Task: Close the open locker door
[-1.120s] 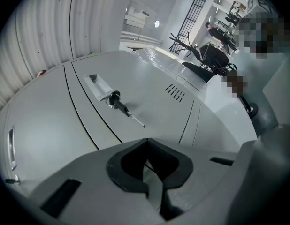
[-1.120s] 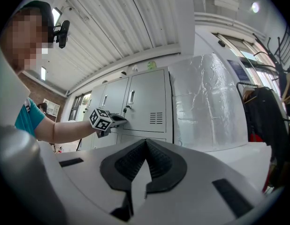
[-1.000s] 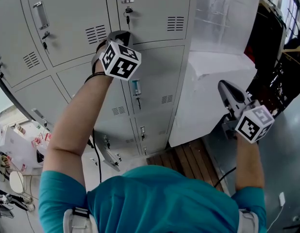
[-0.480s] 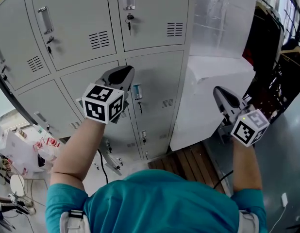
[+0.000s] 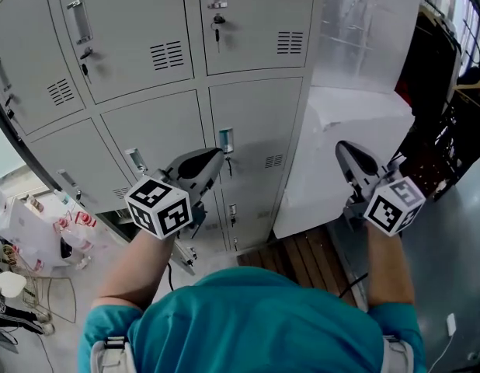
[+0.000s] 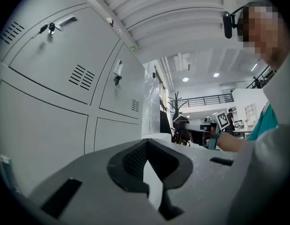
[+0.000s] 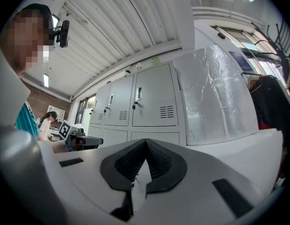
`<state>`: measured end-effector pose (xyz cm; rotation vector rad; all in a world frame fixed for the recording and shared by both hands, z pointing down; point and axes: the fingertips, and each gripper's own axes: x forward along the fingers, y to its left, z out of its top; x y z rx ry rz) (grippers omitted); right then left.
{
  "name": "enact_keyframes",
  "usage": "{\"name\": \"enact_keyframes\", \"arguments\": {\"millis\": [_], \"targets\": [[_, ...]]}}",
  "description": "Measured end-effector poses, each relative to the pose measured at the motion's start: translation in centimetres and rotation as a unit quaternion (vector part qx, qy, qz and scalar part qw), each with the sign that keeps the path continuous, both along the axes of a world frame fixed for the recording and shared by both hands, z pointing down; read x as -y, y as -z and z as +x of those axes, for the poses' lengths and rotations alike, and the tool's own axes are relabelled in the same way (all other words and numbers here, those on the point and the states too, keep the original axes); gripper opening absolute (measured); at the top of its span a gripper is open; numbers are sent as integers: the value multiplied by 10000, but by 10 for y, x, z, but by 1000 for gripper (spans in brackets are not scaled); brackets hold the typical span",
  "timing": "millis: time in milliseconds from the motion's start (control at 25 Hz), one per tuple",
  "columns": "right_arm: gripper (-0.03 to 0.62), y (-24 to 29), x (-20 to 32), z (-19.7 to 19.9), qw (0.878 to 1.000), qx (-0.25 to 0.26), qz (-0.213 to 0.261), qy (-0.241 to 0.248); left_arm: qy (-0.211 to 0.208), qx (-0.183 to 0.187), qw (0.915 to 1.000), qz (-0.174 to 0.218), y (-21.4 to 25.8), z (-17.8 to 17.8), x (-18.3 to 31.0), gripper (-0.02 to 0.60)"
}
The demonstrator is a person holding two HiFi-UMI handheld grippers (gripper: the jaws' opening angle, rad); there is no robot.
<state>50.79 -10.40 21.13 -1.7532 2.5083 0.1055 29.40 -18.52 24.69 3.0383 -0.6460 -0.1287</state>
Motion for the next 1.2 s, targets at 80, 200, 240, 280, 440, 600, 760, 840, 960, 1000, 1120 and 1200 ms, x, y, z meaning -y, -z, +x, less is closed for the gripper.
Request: {"name": "enact_keyframes", "arguments": {"millis": [80, 200, 240, 280, 440, 600, 760, 840, 960, 1000, 1120, 1200], "targets": [[-2, -1, 2, -3, 10000, -13, -8, 68, 190, 26, 9998, 101, 1, -7, -1, 3], [-2, -7, 7, -11, 9997, -21, -44, 226, 521, 179, 9982, 229, -8, -21, -5, 3], [-2, -11, 9, -15, 9995, -14, -64, 295, 621, 256, 9975, 231, -14, -26, -6, 3], [-2, -15, 13, -20, 9992, -16, -92, 385, 728, 336, 9965, 215, -23, -32, -7, 3], [-2, -43, 35, -55, 9952, -29, -238, 948, 1287, 629, 9897, 57, -64, -63, 0, 3], [-2, -84, 63, -107, 9844, -91, -409, 1710, 1944, 914, 9760, -344, -121, -105, 7, 3], [-2, -146, 80, -167, 9621, -169, -809, 2597, 2796, 1111, 9466, -1161, -198, -161, -10, 3], [-2, -176, 89, -190, 9526, -215, -998, 2865, 3131, 1249, 9306, -1427, -233, -182, -15, 3], [-2, -219, 101, -216, 9402, -243, -1361, 3113, 3461, 1614, 9080, -1725, -280, -204, -21, 3], [-2, -232, 104, -224, 9358, -233, -1501, 3180, 3526, 1751, 9009, -1826, -295, -210, -24, 3], [-2, -263, 105, -242, 9232, -175, -1861, 3357, 3651, 2197, 8815, -2033, -335, -221, -31, 3], [-2, -277, 104, -249, 9174, -166, -2012, 3429, 3710, 2531, 8692, -2067, -359, -226, -33, 5]]}}
